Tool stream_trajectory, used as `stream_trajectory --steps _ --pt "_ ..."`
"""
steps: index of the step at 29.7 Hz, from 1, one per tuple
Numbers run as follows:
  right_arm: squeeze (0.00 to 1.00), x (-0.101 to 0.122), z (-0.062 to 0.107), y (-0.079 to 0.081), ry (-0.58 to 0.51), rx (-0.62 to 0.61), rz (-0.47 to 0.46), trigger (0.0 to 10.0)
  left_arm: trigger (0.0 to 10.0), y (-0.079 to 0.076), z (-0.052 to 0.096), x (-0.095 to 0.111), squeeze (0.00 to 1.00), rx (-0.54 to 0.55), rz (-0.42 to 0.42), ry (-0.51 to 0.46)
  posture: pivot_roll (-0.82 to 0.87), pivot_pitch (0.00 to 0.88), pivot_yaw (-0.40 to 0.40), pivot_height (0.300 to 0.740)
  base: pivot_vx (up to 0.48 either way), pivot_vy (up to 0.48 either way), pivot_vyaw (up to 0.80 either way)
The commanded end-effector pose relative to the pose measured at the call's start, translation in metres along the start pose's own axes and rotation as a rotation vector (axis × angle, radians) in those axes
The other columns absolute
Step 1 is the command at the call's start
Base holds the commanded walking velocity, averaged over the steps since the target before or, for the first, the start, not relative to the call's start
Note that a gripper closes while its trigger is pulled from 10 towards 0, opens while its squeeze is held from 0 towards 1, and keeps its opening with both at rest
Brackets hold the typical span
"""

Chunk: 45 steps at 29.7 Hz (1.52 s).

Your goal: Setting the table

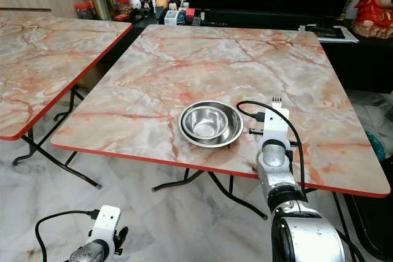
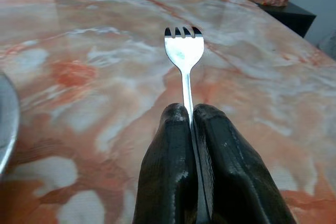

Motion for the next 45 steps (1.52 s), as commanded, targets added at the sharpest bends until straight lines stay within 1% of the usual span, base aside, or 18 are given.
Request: stream_trajectory --steps 1,6,17,22,33,45 --pt "0.00 0.004 -0.001 0.011 0.013 0.035 -0.033 10.0 10.0 0.001 -0.001 0.003 0.00 -0.005 -0.005 0.001 0.02 0.000 0.024 0.705 0.000 0.000 0.00" --pt "0.00 -0.002 0.000 0.018 0.060 0.061 -0.099 10.0 10.0 0.001 -0.001 0.002 0.00 -0.006 -0.009 0.004 0.02 0.000 0.027 0.705 0.000 0.000 0.00" --pt "0.00 -0.004 0.000 0.019 0.081 0.078 -0.070 10.0 10.0 -0.001 -0.001 0.001 0.00 -0.013 -0.009 0.006 0.01 0.000 0.029 0.705 0.000 0.000 0.00" --pt "0.00 -0.010 0.001 0.022 0.108 0.111 -0.050 10.0 10.0 0.000 -0.001 0.001 0.00 -0.012 -0.010 0.006 0.01 0.000 0.027 0.705 0.000 0.000 0.00" --pt "0.00 -0.011 0.001 0.025 0.119 0.131 -0.040 10.0 10.0 -0.001 -0.001 0.002 0.00 -0.014 -0.011 0.005 0.02 0.000 0.027 0.705 0.000 0.000 0.00" --pt "0.00 -0.021 0.004 0.024 0.154 0.137 -0.027 10.0 10.0 0.000 -0.001 0.001 0.00 -0.016 -0.013 0.007 0.02 0.000 0.032 0.705 0.000 0.000 0.00"
Point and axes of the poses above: a point about 5 cm out from each wrist's last joint towards the gripper, its own z axis pointing back from the gripper into the wrist, its own x axis along the axis of the wrist's last joint, y = z × x, the point moved 6 cm from there along -z, pointing out of the wrist towards the gripper, and after that the axes turned 9 degrees about -z, right-handed, at the moved point
